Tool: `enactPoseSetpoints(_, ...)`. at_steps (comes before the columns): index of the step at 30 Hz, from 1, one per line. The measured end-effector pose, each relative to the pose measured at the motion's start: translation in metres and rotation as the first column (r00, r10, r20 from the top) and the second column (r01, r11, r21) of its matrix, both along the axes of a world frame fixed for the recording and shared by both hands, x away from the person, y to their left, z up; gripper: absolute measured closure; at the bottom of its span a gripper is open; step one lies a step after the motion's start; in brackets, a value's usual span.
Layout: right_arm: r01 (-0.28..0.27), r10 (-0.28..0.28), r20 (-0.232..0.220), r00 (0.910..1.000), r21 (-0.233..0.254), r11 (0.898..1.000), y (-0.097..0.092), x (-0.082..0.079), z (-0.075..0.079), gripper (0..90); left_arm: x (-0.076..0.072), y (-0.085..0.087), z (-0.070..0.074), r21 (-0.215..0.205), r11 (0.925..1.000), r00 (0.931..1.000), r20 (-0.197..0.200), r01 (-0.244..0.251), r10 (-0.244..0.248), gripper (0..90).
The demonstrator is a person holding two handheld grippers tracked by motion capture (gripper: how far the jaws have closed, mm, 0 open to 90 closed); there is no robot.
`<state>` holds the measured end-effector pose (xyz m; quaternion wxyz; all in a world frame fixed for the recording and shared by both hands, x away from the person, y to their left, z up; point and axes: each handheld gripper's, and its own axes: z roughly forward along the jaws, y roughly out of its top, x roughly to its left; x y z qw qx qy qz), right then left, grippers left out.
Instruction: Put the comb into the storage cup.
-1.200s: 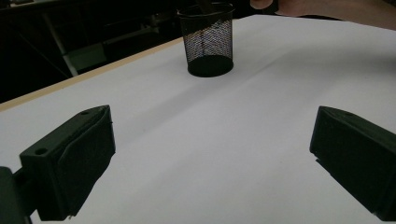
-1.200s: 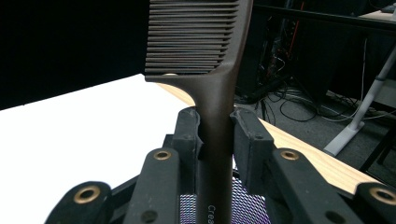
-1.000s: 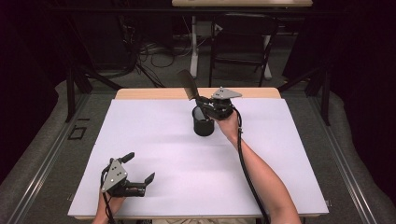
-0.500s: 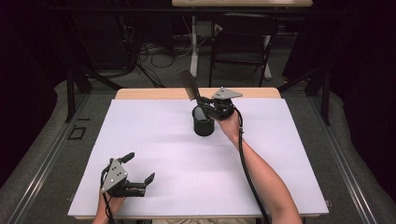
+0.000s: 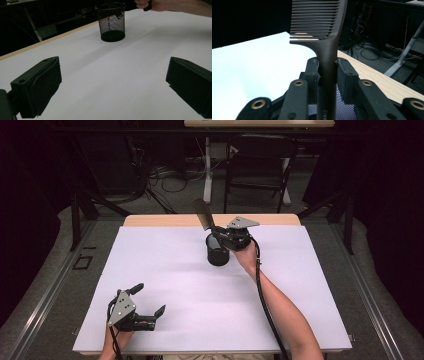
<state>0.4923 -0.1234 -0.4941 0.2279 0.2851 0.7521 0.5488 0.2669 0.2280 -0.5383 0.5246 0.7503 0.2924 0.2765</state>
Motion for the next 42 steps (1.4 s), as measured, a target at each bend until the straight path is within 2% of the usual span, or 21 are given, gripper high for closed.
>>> enactPoseSetpoints(24, -0.011, 0.011, -0.016, 0.9998, -0.043, 0.999, 0.0053, -0.0030, -0.0028, 72.6, 0.0003, -0.0001, 0.0001, 0.002, 1.0000, 1.0000, 0.002, 0.001, -0.001, 0.3)
enactPoseSetpoints(42, 0.002, -0.003, -0.019, 0.9998, -0.080, 0.997, 0.0083, -0.0023, -0.0067, 72.1, 0.0002, 0.0002, 0.0001, 0.000, 1.0000, 1.0000, 0.002, -0.001, 0.001, 0.3)
